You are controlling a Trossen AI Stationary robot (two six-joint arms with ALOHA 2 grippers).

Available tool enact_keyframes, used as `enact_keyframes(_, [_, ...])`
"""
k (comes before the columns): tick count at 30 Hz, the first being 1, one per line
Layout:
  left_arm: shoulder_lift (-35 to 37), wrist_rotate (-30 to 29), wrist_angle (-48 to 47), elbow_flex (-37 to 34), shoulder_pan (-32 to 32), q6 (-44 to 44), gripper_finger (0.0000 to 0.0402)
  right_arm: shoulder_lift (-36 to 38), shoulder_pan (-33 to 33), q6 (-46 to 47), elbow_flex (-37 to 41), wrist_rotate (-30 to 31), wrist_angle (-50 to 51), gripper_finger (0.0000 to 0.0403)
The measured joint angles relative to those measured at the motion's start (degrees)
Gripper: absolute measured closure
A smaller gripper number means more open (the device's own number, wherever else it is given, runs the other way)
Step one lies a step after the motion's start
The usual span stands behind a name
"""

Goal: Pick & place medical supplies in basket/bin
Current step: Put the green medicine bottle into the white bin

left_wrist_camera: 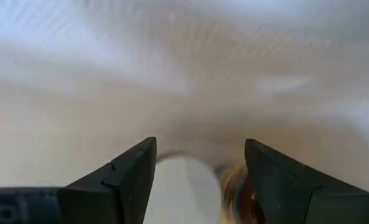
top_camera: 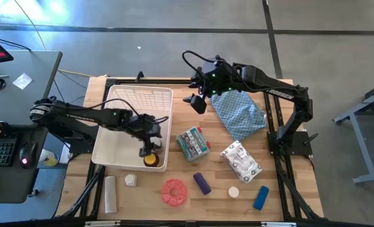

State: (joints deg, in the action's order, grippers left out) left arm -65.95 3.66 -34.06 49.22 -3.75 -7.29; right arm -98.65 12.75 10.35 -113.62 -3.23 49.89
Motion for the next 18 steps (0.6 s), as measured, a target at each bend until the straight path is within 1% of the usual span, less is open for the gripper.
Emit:
enact_keyframes(5, [0.0, -8.5, -14.5, 4.5, 0.0, 0.2, 0.0126, 0.0, 0.0, 0.0, 0.0, 0.0, 0.0, 0.0089])
enact_keyframes(7, [0.0, -10.3, -18.1, 5.5, 0.0, 0.8, 0.0126, 0.0, 0.0, -0.2, 0.0, 0.0, 0.0, 0.0089])
enact_keyframes(10, [0.0, -11.8, -21.1, 5.4, 0.0, 1.5, 0.0126, 0.0, 0.0, -0.3, 0.0, -0.1, 0.0, 0.0089])
enact_keyframes(13, [0.0, -15.9, -21.1, 3.1, 0.0, 1.5, 0.0126, 0.0, 0.0, -0.5, 0.0, -0.1, -0.1, 0.0089])
enact_keyframes(15, [0.0, -18.1, -19.2, 0.6, 0.0, 1.1, 0.0126, 0.0, 0.0, -0.4, 0.0, -0.1, -0.6, 0.0089])
enact_keyframes(18, [0.0, -17.5, -14.2, -4.1, 0.0, -0.3, 0.0126, 0.0, 0.0, -0.3, 0.0, -0.1, -1.1, 0.0089])
